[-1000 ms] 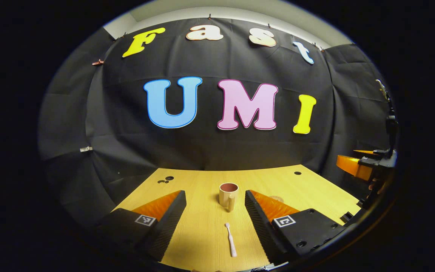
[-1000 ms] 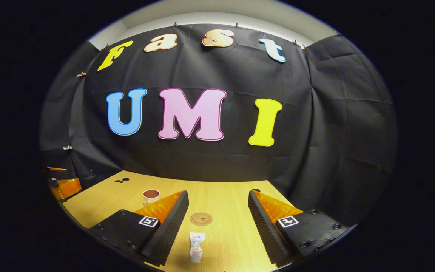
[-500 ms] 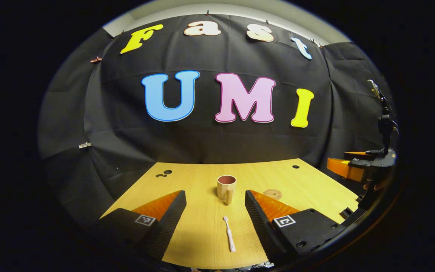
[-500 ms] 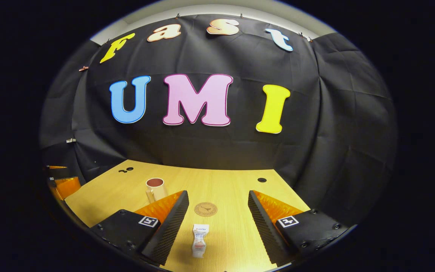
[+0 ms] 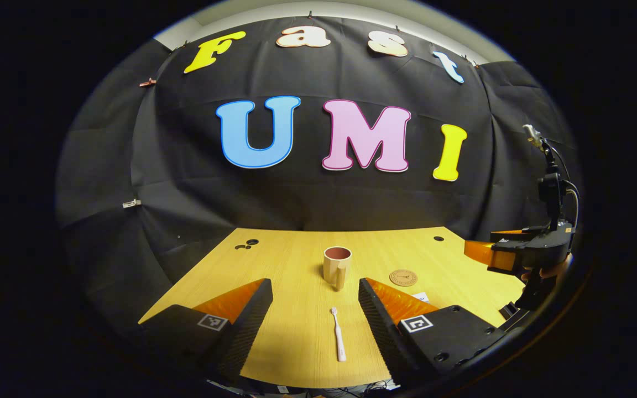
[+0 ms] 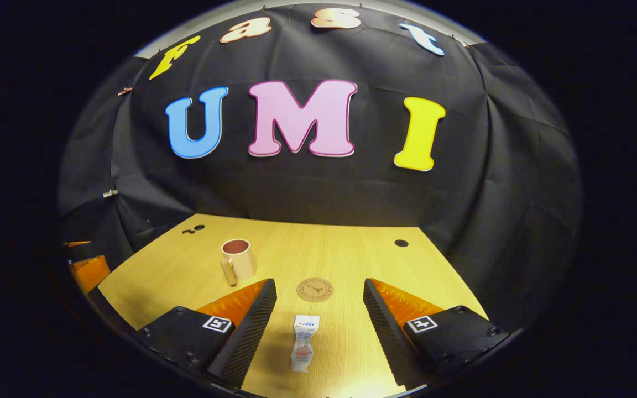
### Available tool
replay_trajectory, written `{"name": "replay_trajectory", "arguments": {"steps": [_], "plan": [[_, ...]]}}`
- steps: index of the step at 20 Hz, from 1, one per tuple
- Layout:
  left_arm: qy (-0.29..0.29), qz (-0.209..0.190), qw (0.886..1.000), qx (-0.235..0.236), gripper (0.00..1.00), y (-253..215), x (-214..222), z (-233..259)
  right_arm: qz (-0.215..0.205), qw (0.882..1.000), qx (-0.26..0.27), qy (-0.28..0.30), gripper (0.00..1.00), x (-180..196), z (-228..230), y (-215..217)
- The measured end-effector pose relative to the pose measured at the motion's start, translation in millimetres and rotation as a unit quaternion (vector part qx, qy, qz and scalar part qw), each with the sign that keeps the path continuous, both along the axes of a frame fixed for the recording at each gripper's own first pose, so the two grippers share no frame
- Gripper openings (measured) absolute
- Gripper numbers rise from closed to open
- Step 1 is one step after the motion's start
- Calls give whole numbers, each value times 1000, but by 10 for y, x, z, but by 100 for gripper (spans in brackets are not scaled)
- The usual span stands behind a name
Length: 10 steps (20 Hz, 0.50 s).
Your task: Put the toothbrush and toothpaste on the desktop into the cup, then pick up the cup and place it on the coaster on the desktop.
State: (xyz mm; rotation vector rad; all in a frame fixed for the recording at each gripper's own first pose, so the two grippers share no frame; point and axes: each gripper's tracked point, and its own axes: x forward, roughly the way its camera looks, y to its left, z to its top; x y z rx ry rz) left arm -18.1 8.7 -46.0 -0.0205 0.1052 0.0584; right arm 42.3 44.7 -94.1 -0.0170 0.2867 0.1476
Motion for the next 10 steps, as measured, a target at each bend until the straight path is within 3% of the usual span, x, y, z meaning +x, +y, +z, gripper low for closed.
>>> {"name": "replay_trajectory", "arguments": {"steps": [5,10], "plan": [[30,32,999,-6,98,79,-70,-231,22,997,-4,78,97,183,-557,95],[60,68,995,-29,98,90,-23,-449,28,986,-18,164,98,220,-1183,91]]}}
